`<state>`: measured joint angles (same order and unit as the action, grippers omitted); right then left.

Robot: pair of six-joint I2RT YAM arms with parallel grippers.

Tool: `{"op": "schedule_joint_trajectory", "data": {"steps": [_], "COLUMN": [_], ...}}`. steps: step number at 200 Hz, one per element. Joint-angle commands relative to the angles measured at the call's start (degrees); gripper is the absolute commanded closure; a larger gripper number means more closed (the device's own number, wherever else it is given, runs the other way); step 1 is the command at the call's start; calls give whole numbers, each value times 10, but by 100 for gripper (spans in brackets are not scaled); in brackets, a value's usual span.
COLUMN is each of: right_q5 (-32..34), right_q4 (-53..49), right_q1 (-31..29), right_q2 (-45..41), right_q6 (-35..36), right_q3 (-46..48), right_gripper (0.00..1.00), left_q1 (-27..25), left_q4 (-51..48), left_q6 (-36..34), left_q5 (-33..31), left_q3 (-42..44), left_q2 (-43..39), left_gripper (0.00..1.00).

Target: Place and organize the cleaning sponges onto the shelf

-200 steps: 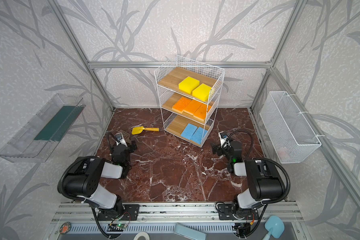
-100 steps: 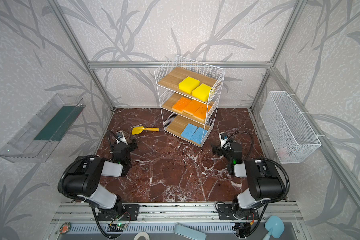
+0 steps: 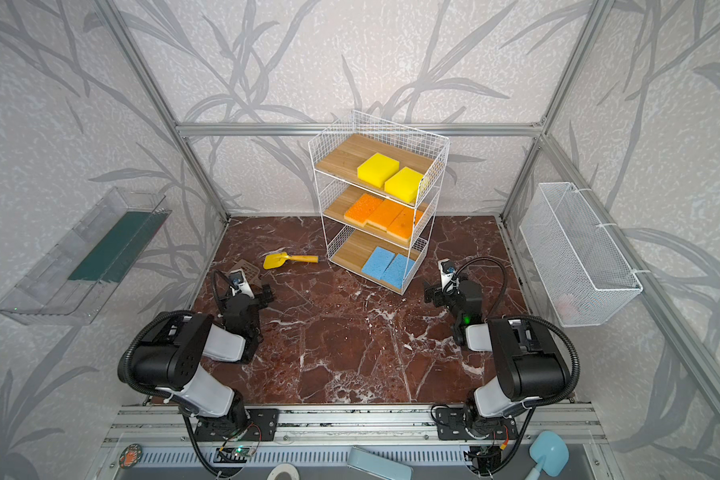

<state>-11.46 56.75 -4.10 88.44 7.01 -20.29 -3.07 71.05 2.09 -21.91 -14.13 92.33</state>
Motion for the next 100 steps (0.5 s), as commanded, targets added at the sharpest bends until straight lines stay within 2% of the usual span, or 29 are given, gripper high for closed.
{"op": "schedule_joint_trajectory", "data": {"steps": [1,37,55,65,77,86,92,100], "right_q5": [-1,23,50,91,139,156,163,169], "right_q4": [-18,-76,-65,-13,123,209,237,220], "right_q1": [-2,-2,-4,-9,-9,-9,-9,-9], "right_q2": [-2,-2,-4,-15,-22,7,29,41], "right_q6": [10,0,-6,-15,-34,-41,-43,-44], "right_q3": [6,-24,-17,17,97,129,127,104], "right_gripper": [1,1,1,1,1,1,1,1], "left_q1": [-3,-3,-3,-3,-4,-3,-3,-3], "left_q4": [-15,-14,-15,-9,33,82,101,83], "left_q6": [-5,-6,-6,-5,-5,-9,-12,-10], "left_q5": [-12,-11,-13,-12,-5,2,6,6], "left_q3": [-10,-10,-10,-7,14,31,37,33], "left_q2": [-9,-9,-9,-9,-5,8,13,4], "left_gripper": [1,1,1,1,1,1,1,1]}}
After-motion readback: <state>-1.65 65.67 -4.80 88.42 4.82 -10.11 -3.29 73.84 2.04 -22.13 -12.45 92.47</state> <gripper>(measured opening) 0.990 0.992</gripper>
